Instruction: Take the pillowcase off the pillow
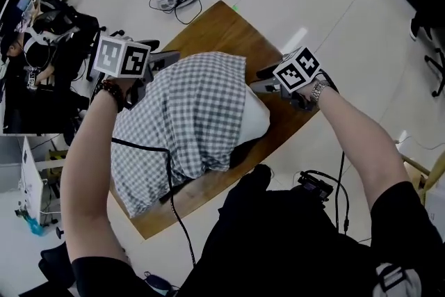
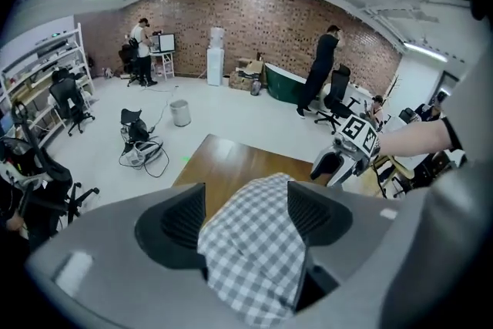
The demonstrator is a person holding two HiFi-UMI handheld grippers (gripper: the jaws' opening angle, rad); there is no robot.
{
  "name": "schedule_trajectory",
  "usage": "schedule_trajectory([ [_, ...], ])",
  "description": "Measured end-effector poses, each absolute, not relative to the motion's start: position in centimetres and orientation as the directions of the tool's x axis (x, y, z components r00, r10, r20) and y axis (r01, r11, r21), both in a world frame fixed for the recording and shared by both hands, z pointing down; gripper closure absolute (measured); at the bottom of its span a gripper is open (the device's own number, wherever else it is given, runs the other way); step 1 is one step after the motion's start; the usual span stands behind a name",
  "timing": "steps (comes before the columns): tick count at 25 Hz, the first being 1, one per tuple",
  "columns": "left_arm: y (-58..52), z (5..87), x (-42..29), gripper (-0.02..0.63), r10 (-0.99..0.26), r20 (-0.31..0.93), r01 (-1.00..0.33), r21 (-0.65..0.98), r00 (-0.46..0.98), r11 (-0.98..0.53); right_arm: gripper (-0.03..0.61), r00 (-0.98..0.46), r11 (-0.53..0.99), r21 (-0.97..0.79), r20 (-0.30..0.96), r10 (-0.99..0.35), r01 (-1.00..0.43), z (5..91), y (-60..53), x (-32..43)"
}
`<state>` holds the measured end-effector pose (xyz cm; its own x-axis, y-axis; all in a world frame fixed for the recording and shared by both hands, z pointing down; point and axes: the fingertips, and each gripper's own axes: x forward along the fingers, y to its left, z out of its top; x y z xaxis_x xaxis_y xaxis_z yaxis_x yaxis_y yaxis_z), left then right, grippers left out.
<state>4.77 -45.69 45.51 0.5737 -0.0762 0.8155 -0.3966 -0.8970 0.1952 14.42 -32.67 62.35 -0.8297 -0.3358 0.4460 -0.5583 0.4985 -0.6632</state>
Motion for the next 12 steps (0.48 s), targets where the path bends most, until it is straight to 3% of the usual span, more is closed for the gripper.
schedule_trajectory([
  [5, -47.6, 49.8, 5.7, 0.276, 0.091, 0.862, -0.328, 0.285, 0.499, -0.9, 0.357, -0.883, 0.461, -0.754, 0.391, -0.258, -0.469, 63.1, -34.0, 13.7],
  [12, -51.2, 55.8, 5.3, 0.275, 0.238, 0.86, -0.331, 0.409, 0.451, -0.85, 0.351, -0.936, 0.4, -0.846, 0.311, -0.166, -0.352, 65.2, -36.0, 13.0],
])
